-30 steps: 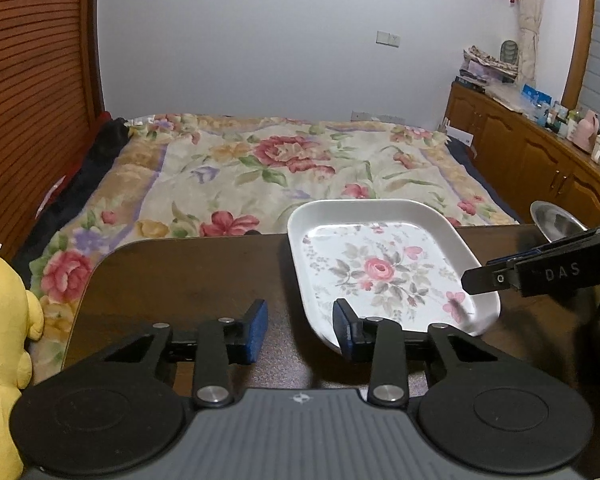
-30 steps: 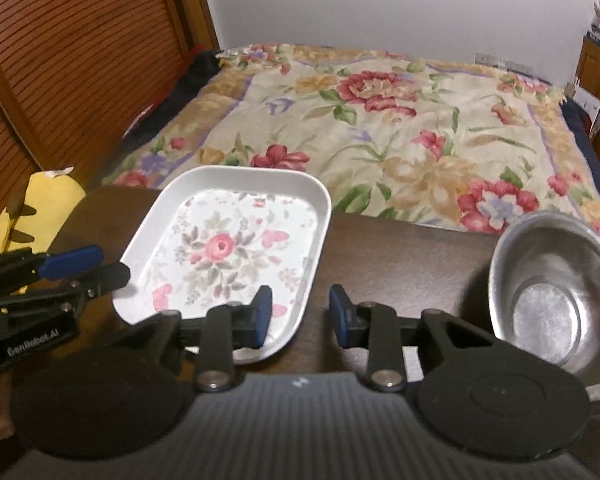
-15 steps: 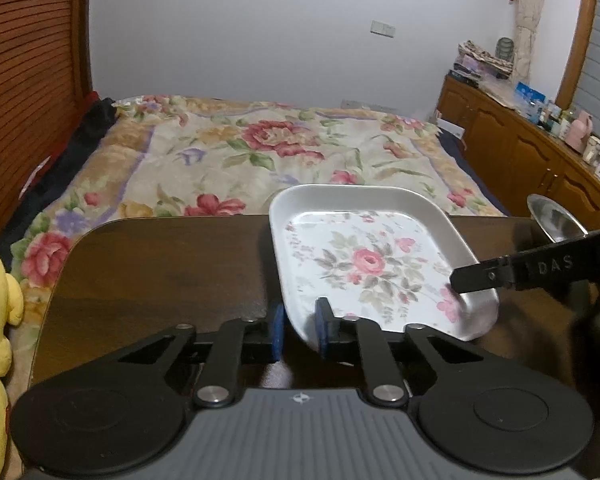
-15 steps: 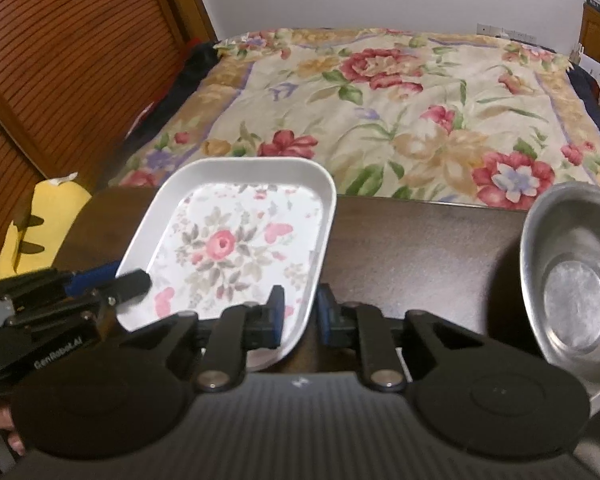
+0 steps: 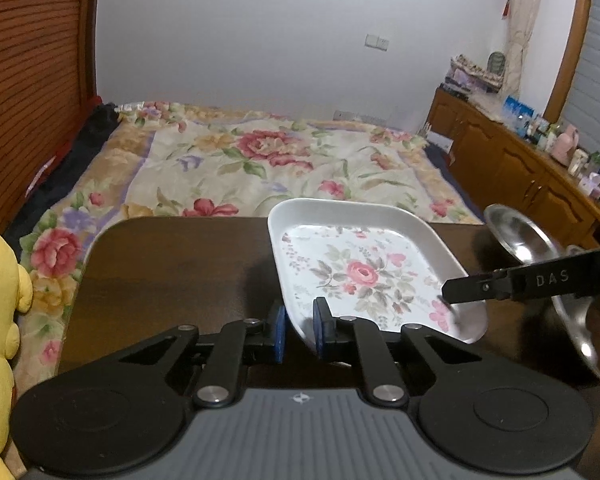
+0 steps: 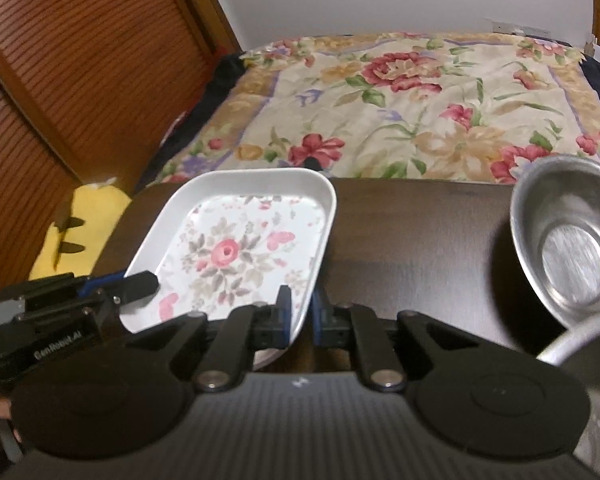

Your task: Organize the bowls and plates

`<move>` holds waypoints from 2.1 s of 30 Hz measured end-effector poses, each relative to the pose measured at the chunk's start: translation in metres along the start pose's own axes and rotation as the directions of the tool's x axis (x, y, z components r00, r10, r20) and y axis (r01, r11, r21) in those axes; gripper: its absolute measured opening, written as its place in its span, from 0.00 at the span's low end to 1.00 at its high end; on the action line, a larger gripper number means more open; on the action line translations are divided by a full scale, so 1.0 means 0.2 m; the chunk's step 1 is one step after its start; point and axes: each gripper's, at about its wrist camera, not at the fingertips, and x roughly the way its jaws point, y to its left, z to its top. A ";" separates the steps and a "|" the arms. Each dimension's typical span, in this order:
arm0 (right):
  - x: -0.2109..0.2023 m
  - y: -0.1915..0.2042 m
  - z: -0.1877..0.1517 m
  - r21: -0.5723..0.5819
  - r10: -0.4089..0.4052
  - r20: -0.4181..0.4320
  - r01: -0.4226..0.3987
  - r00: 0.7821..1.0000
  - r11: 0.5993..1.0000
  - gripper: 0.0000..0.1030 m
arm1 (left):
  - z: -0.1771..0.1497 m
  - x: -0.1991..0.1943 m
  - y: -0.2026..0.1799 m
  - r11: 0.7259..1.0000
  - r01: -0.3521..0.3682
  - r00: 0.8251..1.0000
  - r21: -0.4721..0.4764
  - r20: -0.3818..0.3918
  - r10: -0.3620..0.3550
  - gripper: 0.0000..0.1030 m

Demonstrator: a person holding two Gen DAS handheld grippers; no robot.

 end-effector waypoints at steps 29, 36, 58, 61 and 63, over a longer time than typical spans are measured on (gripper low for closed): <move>-0.51 -0.02 -0.33 0.011 0.129 0.204 -0.135 0.970 0.991 0.11 | -0.26 -0.58 -0.26 0.999 0.022 0.990 0.033 0.142 -0.026 0.16; -0.58 -0.02 -0.42 0.003 0.134 0.226 -0.138 0.965 0.990 0.11 | -0.33 -0.68 -0.31 0.998 0.015 0.987 0.054 0.158 -0.024 0.16; -0.63 -0.02 -0.63 -0.028 0.153 0.193 -0.151 0.969 0.988 0.11 | -0.53 -0.76 -0.33 0.998 0.046 0.991 0.051 0.127 -0.052 0.16; -0.63 -0.02 -0.66 -0.031 0.153 0.188 -0.149 0.970 0.988 0.11 | -0.54 -0.76 -0.32 0.998 0.045 0.991 0.050 0.126 -0.051 0.16; -0.64 -0.02 -0.68 -0.043 0.154 0.190 -0.148 0.970 0.988 0.11 | -0.56 -0.77 -0.33 0.997 0.043 0.991 0.057 0.123 -0.050 0.16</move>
